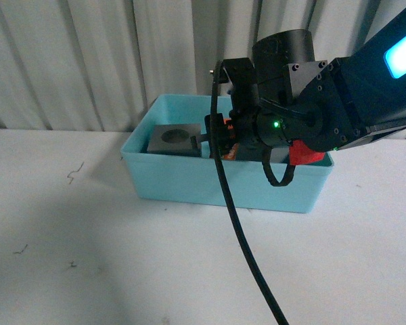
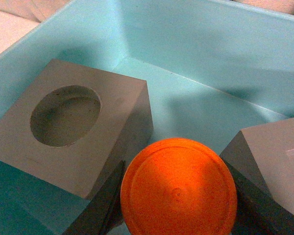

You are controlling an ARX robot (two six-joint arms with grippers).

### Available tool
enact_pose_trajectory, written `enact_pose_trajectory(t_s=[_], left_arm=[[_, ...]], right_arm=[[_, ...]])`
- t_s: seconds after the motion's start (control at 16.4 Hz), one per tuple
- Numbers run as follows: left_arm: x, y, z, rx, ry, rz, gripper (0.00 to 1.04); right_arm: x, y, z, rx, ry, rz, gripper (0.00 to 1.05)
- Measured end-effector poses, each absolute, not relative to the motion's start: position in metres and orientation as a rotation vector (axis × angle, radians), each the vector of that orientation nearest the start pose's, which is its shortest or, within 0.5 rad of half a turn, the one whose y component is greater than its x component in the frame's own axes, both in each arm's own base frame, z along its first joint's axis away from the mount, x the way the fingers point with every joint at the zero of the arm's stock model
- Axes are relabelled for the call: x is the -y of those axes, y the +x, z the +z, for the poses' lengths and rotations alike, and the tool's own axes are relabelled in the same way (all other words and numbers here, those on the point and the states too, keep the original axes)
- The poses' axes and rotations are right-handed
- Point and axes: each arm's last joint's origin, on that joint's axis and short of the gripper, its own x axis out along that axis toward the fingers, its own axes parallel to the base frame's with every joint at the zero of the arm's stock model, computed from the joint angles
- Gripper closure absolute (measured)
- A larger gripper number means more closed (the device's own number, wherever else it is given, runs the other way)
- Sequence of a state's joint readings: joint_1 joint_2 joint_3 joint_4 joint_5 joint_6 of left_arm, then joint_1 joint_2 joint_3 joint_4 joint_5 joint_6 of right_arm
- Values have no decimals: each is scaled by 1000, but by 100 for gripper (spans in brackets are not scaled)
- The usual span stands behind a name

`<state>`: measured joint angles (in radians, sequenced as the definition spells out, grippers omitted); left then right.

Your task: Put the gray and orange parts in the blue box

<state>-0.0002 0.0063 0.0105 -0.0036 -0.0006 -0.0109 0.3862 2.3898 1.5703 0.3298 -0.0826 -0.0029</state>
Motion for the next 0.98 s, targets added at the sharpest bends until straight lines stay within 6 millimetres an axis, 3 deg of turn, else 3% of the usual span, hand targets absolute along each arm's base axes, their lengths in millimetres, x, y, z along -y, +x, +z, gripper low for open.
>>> enact_pose_trajectory(t_s=[0.06,0.12,0.24,0.37,0.55,0.67,0.79,0.92,0.98], left_arm=[[0,97,166,1,-11,0,7],[0,97,166,1,-11,0,7],[0,97,166,1,-11,0,7],[0,97,166,1,-10,0,7],[0,97,166,1,-11,0,7],[0,97,166,0,-11,0,7],[0,97,166,0,-11,0,7],[0,97,166,1,-10,0,7],[0,97,166,0,-10,0,7]], right_arm=[[-195,471,99,-491,-75,461,35],[-195,471,98,-496,-73,461,22],[-195,471,99,-485,-69,463,7],[-193,469,101,-460,-51,460,7],[-185,453,124,-392,-22,461,6],[-162,426,181,-246,1,447,6],[-124,379,235,-138,10,364,6],[-93,334,244,-159,23,265,6],[-70,296,233,-240,42,185,6]])
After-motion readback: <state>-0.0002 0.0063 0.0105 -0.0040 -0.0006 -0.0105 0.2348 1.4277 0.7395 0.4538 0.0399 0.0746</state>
